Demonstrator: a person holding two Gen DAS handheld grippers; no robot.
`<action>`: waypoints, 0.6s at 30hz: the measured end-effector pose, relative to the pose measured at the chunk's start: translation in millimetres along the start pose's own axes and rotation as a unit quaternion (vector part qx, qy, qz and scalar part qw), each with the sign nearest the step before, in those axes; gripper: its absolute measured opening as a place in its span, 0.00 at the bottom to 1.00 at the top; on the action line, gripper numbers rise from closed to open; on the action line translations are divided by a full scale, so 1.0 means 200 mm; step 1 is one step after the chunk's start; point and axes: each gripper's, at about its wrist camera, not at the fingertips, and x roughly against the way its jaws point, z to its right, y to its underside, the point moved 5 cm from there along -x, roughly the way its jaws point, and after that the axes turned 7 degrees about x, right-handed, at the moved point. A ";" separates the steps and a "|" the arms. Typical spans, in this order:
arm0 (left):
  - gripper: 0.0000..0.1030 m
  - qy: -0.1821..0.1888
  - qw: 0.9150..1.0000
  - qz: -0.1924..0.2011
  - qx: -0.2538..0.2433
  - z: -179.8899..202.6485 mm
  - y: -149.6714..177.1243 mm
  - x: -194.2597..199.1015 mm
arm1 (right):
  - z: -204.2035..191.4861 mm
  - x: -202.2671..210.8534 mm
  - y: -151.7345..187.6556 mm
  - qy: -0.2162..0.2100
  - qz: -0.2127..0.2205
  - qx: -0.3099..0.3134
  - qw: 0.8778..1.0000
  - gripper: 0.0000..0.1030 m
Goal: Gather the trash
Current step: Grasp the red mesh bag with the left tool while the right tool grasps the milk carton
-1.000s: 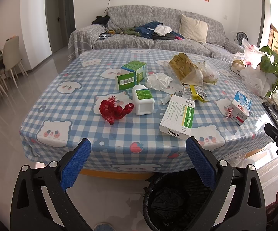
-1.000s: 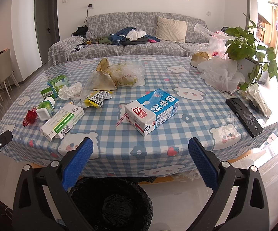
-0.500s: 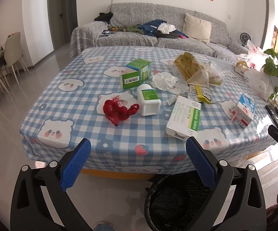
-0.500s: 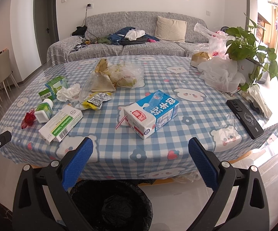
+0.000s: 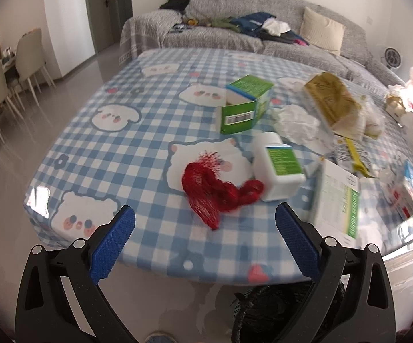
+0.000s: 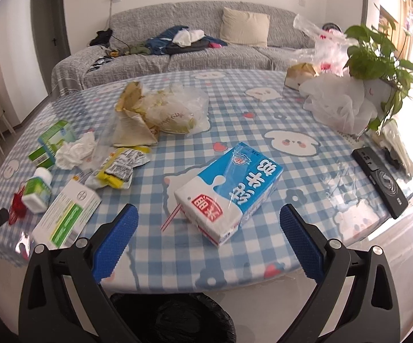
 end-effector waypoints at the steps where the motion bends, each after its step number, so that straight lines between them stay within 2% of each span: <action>1: 0.93 -0.002 1.000 -0.004 0.001 -0.01 -0.01 -0.02 | 0.00 -0.02 -0.01 0.000 -0.003 -0.004 1.000 0.93; 13: 0.88 -0.003 0.999 -0.041 0.002 0.00 -0.07 -0.25 | 0.04 -0.22 -0.06 0.009 -0.035 -0.052 0.998 0.93; 18: 0.79 0.001 0.999 -0.052 -0.001 0.02 -0.10 -0.32 | 0.07 -0.28 -0.07 0.015 -0.048 -0.068 0.996 0.89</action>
